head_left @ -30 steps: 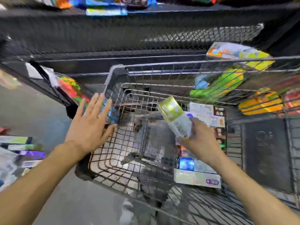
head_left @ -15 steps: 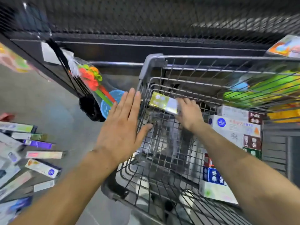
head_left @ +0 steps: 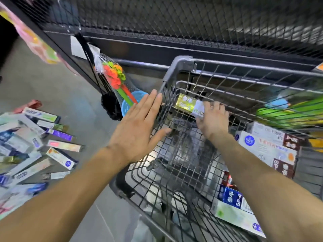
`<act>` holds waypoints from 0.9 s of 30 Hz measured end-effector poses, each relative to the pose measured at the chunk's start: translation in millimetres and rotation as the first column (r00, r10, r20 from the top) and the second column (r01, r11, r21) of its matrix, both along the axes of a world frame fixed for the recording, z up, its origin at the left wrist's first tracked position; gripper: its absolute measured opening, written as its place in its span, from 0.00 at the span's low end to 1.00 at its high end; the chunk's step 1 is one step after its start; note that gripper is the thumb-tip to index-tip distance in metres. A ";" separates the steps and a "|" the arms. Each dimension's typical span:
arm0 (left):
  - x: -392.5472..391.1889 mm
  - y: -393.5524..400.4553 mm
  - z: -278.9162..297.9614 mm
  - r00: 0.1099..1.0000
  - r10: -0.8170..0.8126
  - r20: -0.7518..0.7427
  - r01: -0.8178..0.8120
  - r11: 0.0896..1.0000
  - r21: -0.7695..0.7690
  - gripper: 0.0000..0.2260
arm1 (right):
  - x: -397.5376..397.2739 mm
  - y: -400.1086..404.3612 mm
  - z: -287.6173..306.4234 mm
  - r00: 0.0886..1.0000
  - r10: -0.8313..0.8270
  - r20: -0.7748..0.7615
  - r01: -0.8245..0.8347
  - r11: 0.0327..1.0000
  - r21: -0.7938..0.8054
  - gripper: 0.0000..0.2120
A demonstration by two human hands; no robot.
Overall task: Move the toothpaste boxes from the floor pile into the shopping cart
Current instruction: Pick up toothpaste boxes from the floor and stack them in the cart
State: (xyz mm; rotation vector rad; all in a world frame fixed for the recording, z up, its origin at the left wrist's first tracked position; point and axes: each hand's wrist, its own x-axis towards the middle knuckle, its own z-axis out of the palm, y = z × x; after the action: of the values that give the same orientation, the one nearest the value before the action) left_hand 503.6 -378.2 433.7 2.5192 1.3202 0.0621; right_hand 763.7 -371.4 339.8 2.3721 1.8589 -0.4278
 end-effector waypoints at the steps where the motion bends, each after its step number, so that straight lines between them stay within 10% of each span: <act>1: 0.3 0.3 1.5 1.000 0.001 -0.010 -0.001 1.000 -0.007 0.37 | -4.4 -2.8 10.3 0.999 0.027 -0.039 -0.026 1.000 0.008 0.26; 8: -1.3 -4.0 17.9 0.996 0.069 -0.065 -0.068 0.998 0.010 0.35 | -32.5 -32.0 101.6 0.956 0.282 -0.081 -0.273 0.957 0.101 0.28; 16: -134.5 -83.7 36.0 0.807 0.588 0.045 -0.586 0.808 -0.062 0.38 | -139.4 -26.7 191.8 0.785 0.617 -0.058 -0.544 0.731 0.412 0.29; 27: -429.7 -292.5 -35.4 0.368 0.922 -0.123 -0.924 0.347 -0.159 0.48 | -495.2 -106.6 87.3 0.464 0.860 -0.211 -0.818 0.508 0.270 0.32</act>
State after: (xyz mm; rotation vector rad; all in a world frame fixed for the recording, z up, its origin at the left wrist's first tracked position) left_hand 73.9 -670.6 398.3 1.2501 2.4443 0.1387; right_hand 268.5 -478.0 427.1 1.1101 2.9637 -0.5848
